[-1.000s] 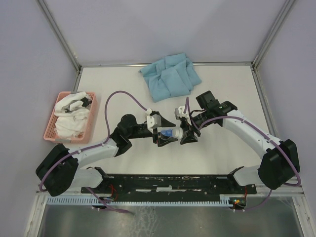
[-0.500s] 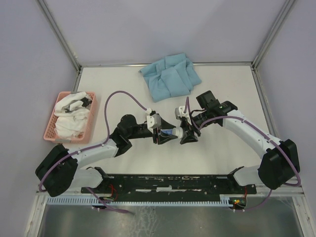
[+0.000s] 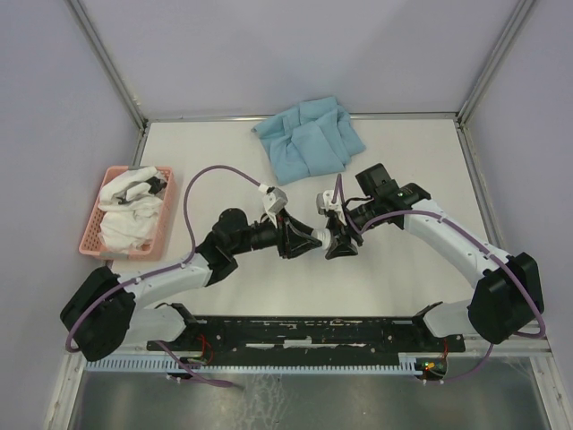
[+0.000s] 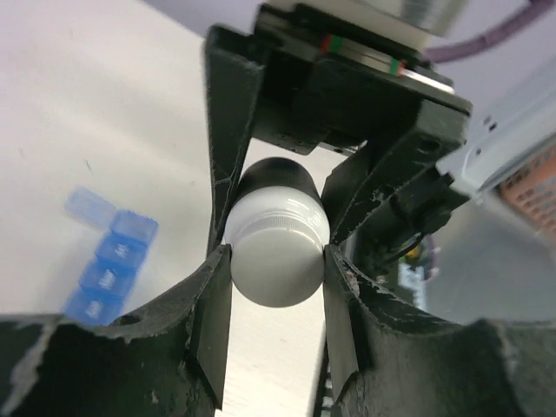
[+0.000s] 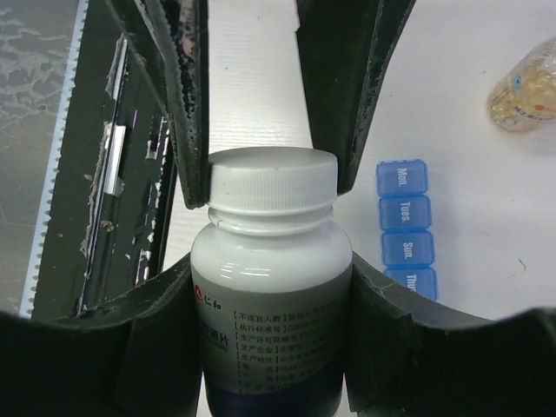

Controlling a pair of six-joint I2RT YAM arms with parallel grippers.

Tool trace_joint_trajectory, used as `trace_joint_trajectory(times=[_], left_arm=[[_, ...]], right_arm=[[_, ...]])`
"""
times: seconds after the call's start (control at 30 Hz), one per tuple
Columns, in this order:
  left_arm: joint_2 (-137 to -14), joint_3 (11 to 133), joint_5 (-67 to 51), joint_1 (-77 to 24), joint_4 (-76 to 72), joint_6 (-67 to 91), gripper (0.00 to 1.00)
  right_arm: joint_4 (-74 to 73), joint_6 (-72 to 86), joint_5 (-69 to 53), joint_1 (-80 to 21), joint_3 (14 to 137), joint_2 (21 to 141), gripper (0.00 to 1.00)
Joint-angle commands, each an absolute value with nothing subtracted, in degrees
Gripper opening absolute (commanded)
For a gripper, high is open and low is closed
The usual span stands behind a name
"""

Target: Sort the pills into containers

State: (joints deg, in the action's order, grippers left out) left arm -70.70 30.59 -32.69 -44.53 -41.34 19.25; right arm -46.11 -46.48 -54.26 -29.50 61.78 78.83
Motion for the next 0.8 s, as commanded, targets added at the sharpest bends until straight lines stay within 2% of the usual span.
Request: trace_joint_trajectory(times=[0.0, 0.2, 0.57, 0.77], left_arm=[[-66.0, 34.3, -16.2, -45.2, -28.8, 43.2, 0.10], [-61.9, 34.5, -10.8, -46.2, -23.9, 56.6, 0.11], [-56.3, 32.8, -6.5, -46.2, -21.6, 52.9, 0.14], [-54.1, 30.5, 10.8, -44.0, -1.6, 44.8, 0.11]], right_arm=[[-43.5, -44.4, -53.6, -29.7, 63.9, 79.0, 0.01], [-43.4, -44.1, -53.6, -29.7, 63.9, 79.2, 0.01], [-43.7, -44.9, -54.9, -29.7, 63.7, 79.0, 0.01], [-44.2, -45.2, -55.7, -29.7, 64.0, 78.9, 0.01]])
